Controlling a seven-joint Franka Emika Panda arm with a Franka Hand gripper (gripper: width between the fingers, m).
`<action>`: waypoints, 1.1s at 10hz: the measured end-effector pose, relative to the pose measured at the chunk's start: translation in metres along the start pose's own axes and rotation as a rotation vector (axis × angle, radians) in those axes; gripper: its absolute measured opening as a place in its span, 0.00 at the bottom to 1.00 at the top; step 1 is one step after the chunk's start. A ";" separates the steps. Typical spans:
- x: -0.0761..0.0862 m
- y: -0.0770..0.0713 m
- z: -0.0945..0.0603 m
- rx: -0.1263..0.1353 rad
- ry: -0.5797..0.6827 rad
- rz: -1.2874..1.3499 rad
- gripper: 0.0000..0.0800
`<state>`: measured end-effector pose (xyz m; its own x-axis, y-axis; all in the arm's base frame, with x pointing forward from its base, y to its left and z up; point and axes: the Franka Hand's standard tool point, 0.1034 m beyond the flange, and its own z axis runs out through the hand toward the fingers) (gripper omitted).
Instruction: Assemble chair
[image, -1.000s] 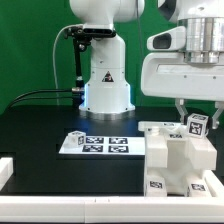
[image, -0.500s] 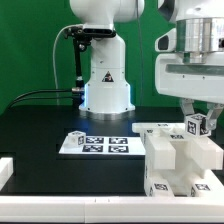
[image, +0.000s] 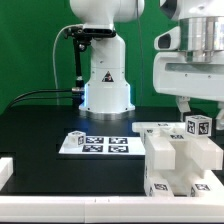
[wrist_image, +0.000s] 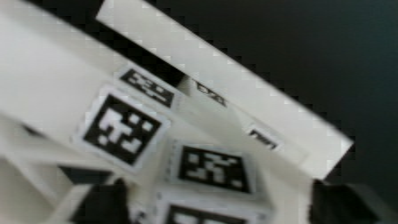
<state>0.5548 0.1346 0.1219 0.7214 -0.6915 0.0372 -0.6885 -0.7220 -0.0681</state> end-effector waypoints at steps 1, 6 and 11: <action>-0.003 0.001 0.001 -0.006 -0.011 -0.175 0.77; -0.004 0.003 0.003 -0.011 -0.019 -0.546 0.81; 0.006 0.007 0.004 0.000 0.009 -0.797 0.47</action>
Offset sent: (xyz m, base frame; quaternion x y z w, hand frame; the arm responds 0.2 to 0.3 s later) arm 0.0000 0.0000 0.0000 0.0000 0.0000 -0.1938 0.9810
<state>0.5548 0.1251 0.1181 0.9960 0.0328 0.0828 0.0344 -0.9992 -0.0177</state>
